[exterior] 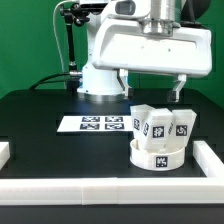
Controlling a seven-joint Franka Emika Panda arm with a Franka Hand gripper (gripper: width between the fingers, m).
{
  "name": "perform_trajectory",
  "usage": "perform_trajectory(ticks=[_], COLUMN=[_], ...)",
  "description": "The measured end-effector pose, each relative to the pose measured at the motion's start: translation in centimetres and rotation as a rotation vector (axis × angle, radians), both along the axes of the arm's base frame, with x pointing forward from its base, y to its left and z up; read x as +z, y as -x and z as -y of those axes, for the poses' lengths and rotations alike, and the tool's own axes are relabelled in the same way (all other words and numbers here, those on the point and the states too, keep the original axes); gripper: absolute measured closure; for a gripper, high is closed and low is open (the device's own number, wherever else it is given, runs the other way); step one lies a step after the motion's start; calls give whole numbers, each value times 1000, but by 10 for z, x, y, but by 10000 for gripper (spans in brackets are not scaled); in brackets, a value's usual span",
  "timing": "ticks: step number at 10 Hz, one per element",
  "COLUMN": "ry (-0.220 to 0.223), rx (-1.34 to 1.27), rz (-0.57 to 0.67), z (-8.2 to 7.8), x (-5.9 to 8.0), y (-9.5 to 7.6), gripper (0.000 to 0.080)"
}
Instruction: Assemble stool
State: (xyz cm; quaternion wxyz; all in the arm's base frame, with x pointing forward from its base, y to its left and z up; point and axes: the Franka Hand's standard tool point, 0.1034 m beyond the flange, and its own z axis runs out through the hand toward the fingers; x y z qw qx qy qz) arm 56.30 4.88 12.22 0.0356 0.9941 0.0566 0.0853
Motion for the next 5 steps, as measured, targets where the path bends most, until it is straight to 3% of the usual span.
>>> perform_trajectory(ticks=[3, 5], ry=[-62, -127], rx=[-77, -123], rz=[-55, -48], z=[-7, -1], x=[5, 5], y=[1, 0], gripper=[150, 150])
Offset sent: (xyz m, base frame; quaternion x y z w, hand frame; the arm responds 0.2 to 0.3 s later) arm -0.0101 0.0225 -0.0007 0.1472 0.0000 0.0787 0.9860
